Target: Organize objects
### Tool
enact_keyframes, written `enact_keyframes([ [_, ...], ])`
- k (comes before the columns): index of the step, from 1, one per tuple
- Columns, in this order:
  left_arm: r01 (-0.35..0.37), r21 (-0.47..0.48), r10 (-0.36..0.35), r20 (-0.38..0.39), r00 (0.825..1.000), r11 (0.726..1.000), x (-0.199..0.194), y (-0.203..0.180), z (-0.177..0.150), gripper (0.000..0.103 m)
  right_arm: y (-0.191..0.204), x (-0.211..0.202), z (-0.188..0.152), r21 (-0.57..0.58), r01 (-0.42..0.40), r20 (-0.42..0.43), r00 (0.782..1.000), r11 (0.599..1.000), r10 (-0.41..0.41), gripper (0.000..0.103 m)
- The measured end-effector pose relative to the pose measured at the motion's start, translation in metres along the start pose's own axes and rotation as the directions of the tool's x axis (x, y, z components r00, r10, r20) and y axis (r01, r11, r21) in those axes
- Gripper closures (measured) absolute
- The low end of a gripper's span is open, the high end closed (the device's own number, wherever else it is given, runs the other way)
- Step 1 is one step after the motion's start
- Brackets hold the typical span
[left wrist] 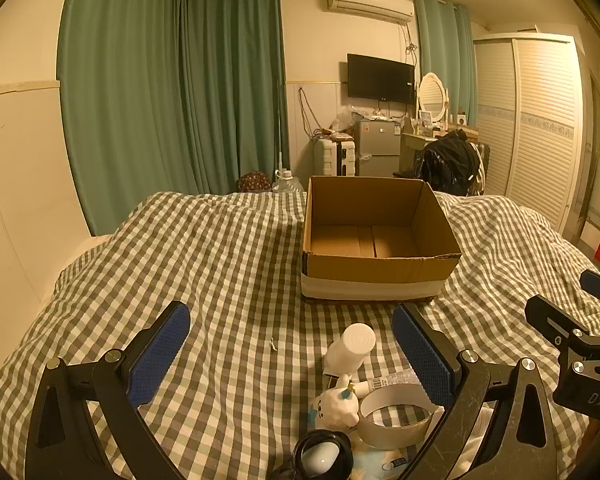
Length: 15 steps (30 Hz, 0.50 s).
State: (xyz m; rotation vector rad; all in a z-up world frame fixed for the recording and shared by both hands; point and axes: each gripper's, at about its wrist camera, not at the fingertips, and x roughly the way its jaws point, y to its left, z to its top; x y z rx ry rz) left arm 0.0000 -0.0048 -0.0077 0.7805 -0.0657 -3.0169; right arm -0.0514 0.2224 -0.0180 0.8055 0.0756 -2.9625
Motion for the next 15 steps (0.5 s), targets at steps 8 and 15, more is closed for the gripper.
enact_keyframes([
  [8, 0.003, -0.001, -0.003, -0.002, 1.0, 1.0, -0.0005, -0.0007, -0.0008, 0.0, 0.0006, -0.0008, 0.0014, 0.003, -0.004, 0.0, 1.0, 1.0, 0.004, 0.0],
  [15, 0.004, -0.003, -0.004, -0.002, 1.0, 1.0, -0.0011, -0.002, -0.0012, 0.0, 0.0014, -0.0008, 0.0013, 0.005, -0.011, -0.001, 1.0, 1.0, 0.011, 0.0],
])
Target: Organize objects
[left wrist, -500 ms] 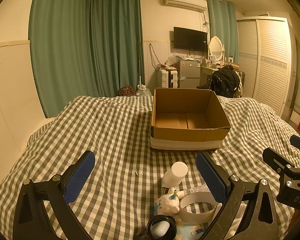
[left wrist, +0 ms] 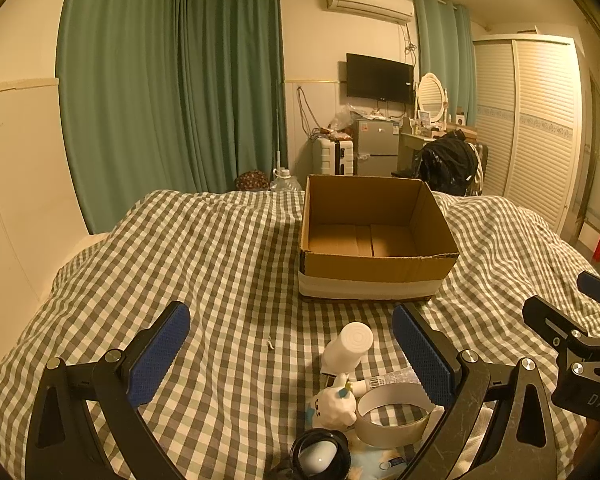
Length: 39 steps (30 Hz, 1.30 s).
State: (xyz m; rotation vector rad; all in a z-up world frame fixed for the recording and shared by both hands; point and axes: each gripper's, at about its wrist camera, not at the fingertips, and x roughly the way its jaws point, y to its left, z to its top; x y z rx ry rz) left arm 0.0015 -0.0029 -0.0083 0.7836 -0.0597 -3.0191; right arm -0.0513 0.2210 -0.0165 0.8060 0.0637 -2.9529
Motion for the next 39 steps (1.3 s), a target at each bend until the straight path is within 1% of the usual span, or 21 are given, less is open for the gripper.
enact_keyframes([
  [23, 0.003, -0.001, -0.003, -0.008, 1.0, 1.0, 0.001, 0.0, 0.0, 0.0, 0.0, -0.001, -0.001, 0.004, -0.009, 0.0, 1.0, 1.0, 0.009, 0.0],
  [29, 0.006, -0.011, -0.006, -0.004, 1.0, 1.0, -0.004, 0.002, 0.001, 0.0, 0.005, -0.002, 0.001, 0.0, -0.016, 0.0, 1.0, 1.0, 0.016, 0.0],
  [35, 0.012, -0.016, -0.012, 0.0, 1.0, 1.0, -0.019, 0.009, 0.002, 0.0, 0.012, -0.016, 0.006, -0.012, -0.045, 0.008, 0.999, 0.999, 0.045, 0.0],
  [39, 0.003, -0.001, -0.003, -0.028, 1.0, 1.0, -0.025, 0.011, 0.0, 0.0, 0.012, -0.028, 0.01, -0.019, -0.04, 0.025, 0.999, 0.999, 0.04, 0.0],
])
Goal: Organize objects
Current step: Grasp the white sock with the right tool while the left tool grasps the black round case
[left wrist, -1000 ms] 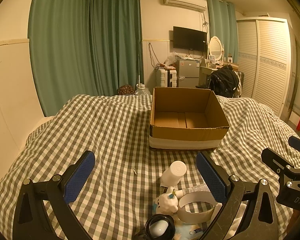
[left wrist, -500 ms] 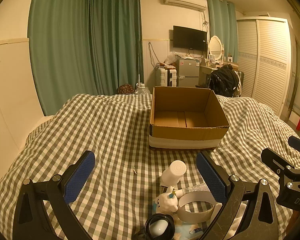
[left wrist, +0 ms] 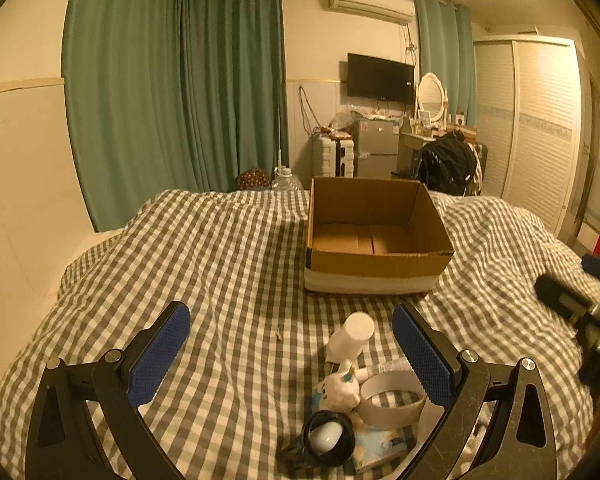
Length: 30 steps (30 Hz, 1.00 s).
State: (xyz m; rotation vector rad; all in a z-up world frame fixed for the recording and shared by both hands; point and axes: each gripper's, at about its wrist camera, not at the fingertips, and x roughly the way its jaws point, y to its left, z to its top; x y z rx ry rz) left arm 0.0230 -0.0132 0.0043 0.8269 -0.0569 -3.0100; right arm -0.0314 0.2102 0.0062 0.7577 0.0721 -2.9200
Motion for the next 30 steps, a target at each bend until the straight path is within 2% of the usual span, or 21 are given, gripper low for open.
enact_keyframes([
  [4, 0.018, 0.001, -0.018, -0.079, 0.997, 1.0, 0.008, 0.002, -0.01, 0.0, -0.003, -0.01, 0.004, 0.016, -0.025, -0.006, 1.0, 1.0, 0.025, 0.0],
  [10, 0.009, 0.042, -0.001, -0.185, 0.983, 0.999, 0.027, 0.002, -0.039, 0.0, 0.0, -0.002, -0.016, 0.025, -0.086, -0.107, 0.99, 0.996, 0.088, 0.0],
  [17, 0.012, 0.081, 0.012, -0.296, 0.955, 0.997, 0.054, 0.0, -0.075, 0.0, 0.008, 0.034, -0.05, 0.041, -0.117, -0.248, 0.961, 0.992, 0.124, 0.0],
  [20, 0.051, 0.088, -0.019, -0.335, 0.942, 0.995, 0.061, -0.005, -0.084, 0.0, 0.015, 0.045, -0.061, 0.033, -0.137, -0.292, 0.946, 0.99, 0.14, 0.001],
  [23, 0.092, 0.093, -0.051, -0.371, 0.927, 0.991, 0.067, -0.009, -0.09, 0.0, 0.019, 0.055, -0.072, 0.023, -0.159, -0.331, 0.93, 0.987, 0.157, 0.007],
  [26, 0.107, 0.108, -0.055, -0.407, 0.912, 0.988, 0.074, -0.013, -0.097, 0.0, 0.018, 0.063, -0.081, 0.032, -0.178, -0.364, 0.914, 0.983, 0.178, 0.025],
  [28, 0.137, 0.104, -0.081, -0.418, 0.905, 0.985, 0.078, -0.016, -0.099, 0.001, 0.016, 0.066, -0.084, 0.055, -0.196, -0.37, 0.907, 0.979, 0.202, 0.046],
  [30, 0.153, 0.105, -0.094, -0.428, 0.899, 0.983, 0.08, -0.018, -0.101, 0.003, 0.015, 0.067, -0.085, 0.071, -0.215, -0.364, 0.904, 0.974, 0.226, 0.054],
])
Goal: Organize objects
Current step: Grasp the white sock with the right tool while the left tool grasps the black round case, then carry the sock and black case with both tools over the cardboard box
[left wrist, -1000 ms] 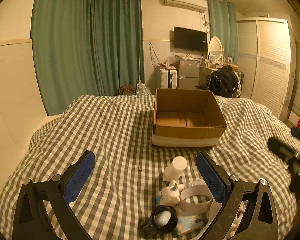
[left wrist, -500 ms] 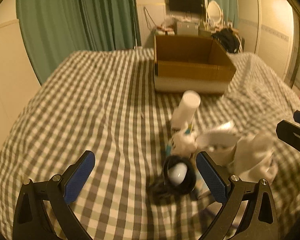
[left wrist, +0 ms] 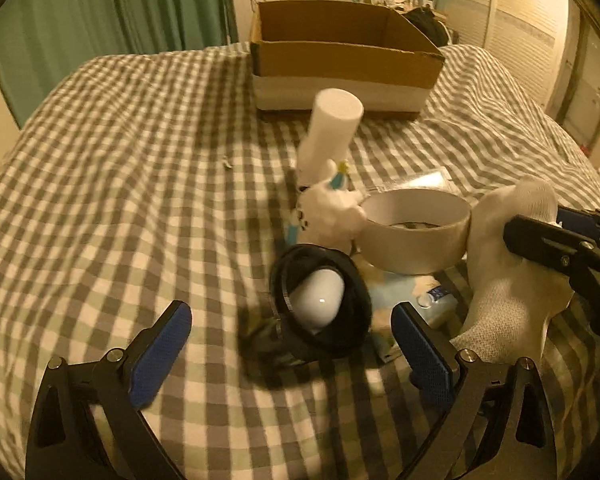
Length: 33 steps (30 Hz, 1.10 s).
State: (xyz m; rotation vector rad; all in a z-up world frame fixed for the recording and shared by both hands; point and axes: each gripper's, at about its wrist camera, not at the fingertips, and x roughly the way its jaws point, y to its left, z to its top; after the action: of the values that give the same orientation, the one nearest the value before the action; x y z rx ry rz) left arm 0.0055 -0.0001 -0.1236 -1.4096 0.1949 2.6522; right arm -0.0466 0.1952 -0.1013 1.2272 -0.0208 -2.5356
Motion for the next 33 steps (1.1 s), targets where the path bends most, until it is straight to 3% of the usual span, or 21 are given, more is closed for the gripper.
enact_keyframes([
  [10, -0.019, 0.035, 0.02, -0.051, 0.998, 0.999, 0.016, -0.003, 0.001, 0.006, 0.001, -0.006, 0.0, 0.005, -0.021, 0.004, 1.0, 1.0, 0.021, 0.057],
  [11, -0.015, 0.037, 0.017, -0.055, 0.998, 0.999, 0.018, -0.003, 0.003, 0.01, 0.001, -0.007, -0.001, 0.006, -0.022, 0.006, 1.0, 1.0, 0.022, 0.057],
  [14, 0.044, 0.043, -0.041, -0.068, 0.997, 0.998, 0.02, -0.005, 0.003, 0.037, 0.0, -0.008, -0.001, 0.013, -0.024, 0.009, 1.0, 1.0, 0.024, 0.057],
  [15, 0.052, 0.045, -0.049, -0.069, 0.996, 0.998, 0.019, -0.005, 0.002, 0.039, -0.001, -0.008, -0.001, 0.016, -0.028, 0.01, 1.0, 0.999, 0.028, 0.057],
  [33, 0.101, 0.026, -0.103, 0.059, 0.993, 0.995, -0.032, -0.01, 0.018, 0.048, 0.002, -0.029, 0.005, -0.011, -0.006, 0.073, 0.997, 1.0, 0.007, 0.064],
])
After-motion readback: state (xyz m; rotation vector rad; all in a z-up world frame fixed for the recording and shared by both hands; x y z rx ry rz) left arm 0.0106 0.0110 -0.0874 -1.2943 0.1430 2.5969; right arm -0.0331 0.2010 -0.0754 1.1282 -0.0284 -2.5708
